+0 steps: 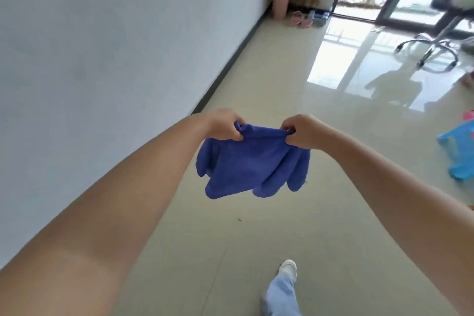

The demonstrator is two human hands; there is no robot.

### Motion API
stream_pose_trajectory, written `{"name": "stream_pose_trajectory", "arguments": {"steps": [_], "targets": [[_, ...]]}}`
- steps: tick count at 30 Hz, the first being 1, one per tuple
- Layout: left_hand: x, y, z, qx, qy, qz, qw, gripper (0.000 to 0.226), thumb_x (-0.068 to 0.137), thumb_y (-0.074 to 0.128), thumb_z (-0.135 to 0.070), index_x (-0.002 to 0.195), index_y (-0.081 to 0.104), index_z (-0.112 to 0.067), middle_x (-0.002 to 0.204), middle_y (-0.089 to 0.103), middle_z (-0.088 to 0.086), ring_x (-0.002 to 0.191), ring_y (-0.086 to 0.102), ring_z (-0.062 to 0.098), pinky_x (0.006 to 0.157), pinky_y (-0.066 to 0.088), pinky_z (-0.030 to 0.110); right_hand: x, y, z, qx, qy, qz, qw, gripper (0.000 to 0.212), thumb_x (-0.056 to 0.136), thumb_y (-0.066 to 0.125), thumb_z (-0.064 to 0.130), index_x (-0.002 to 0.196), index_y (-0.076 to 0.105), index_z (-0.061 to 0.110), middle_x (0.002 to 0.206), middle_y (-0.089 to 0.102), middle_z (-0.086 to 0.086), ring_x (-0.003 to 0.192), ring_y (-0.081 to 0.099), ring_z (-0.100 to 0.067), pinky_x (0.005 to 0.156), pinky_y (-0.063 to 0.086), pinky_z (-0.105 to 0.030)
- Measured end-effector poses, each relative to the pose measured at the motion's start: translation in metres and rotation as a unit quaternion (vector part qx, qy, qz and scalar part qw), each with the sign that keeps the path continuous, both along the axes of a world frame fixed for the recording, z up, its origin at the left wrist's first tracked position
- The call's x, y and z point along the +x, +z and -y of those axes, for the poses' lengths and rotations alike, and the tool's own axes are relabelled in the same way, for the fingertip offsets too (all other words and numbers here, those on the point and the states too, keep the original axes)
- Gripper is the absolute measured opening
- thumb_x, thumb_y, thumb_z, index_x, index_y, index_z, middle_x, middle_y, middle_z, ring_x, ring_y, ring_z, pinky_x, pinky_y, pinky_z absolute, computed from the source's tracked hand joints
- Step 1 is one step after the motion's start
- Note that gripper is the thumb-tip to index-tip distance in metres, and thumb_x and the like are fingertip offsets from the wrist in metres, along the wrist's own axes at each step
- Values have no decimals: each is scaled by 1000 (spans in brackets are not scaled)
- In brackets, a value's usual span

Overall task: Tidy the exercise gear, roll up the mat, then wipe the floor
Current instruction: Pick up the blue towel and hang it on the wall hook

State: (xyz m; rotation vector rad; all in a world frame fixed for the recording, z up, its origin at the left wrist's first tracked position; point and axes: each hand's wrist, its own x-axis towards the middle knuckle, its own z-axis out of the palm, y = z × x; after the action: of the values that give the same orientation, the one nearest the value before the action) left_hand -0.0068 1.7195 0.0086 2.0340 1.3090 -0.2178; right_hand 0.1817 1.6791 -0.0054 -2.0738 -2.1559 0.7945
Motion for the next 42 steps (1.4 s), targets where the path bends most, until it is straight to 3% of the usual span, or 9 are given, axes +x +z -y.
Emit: {"name": "stream_pose_trajectory", "arguments": {"steps": [4, 10, 13, 16, 20, 27, 32, 35, 42], "targets": [[101, 28, -62, 55, 17, 19, 998, 16, 92, 38, -1, 94, 48, -14, 81, 48, -2, 87, 45, 20, 74, 37, 28, 101, 28, -56, 37, -30, -14, 999, 19, 79, 45, -4, 83, 58, 10, 65, 43, 2, 79, 45, -23, 57, 33, -24], [233, 61, -149, 16, 36, 139, 989, 30, 81, 38, 9, 68, 42, -18, 71, 42, -1, 65, 38, 13, 59, 30, 22, 240, 71, -124, -3, -90, -100, 991, 19, 81, 63, 7, 66, 52, 11, 63, 43, 2, 63, 41, -16, 51, 30, -21], [291, 74, -196, -35, 22, 198, 979, 12, 61, 50, -7, 67, 46, -17, 71, 46, -1, 65, 42, 12, 61, 34, 19, 310, 77, -166, -25, -127, -175, 976, 22, 83, 61, 9, 63, 55, 18, 74, 51, 1, 78, 49, -18, 72, 45, -27], [353, 81, -255, -66, 16, 248, 966, 14, 69, 62, -20, 68, 49, -15, 73, 49, -2, 69, 48, 10, 72, 41, 21, 374, 73, -223, -20, -168, -211, 963, 26, 82, 49, -3, 67, 58, 16, 92, 56, -7, 94, 52, -22, 97, 47, -37], [444, 84, -352, 47, 18, 248, 967, 16, 90, 58, -10, 77, 51, -15, 68, 46, -1, 62, 42, 11, 57, 34, 21, 446, 80, -317, 1, -161, -165, 973, 27, 84, 44, -5, 74, 58, 15, 78, 52, -2, 84, 51, -22, 77, 48, -31], [596, 116, -521, 136, 46, 342, 929, 9, 94, 51, -8, 89, 59, -11, 74, 50, -9, 78, 48, 9, 64, 39, 9, 594, 108, -468, -35, -159, -157, 974, 26, 91, 53, 10, 66, 53, 19, 73, 52, 2, 71, 50, -14, 68, 44, -20], [710, 114, -632, 283, 74, 283, 913, 20, 94, 48, -11, 101, 66, -5, 99, 59, 4, 110, 45, 20, 94, 38, 28, 691, 90, -580, -30, -179, -202, 962, 25, 94, 43, 9, 73, 49, 20, 89, 54, -1, 92, 52, -18, 94, 45, -31], [768, 106, -694, 255, 123, 301, 911, 13, 96, 38, -4, 94, 49, -9, 74, 48, -4, 88, 46, 20, 61, 36, 15, 750, 89, -656, 24, -176, -182, 967, 15, 96, 41, 14, 85, 51, 14, 91, 52, -3, 88, 50, -20, 80, 48, -31], [859, 119, -835, 99, 132, 290, 943, 18, 95, 50, -14, 78, 57, -14, 63, 47, -13, 61, 41, 2, 56, 32, 12, 869, 137, -845, 90, -68, -154, 982, 15, 87, 47, 7, 90, 62, 5, 83, 51, -5, 79, 45, -18, 63, 32, -27]]}}
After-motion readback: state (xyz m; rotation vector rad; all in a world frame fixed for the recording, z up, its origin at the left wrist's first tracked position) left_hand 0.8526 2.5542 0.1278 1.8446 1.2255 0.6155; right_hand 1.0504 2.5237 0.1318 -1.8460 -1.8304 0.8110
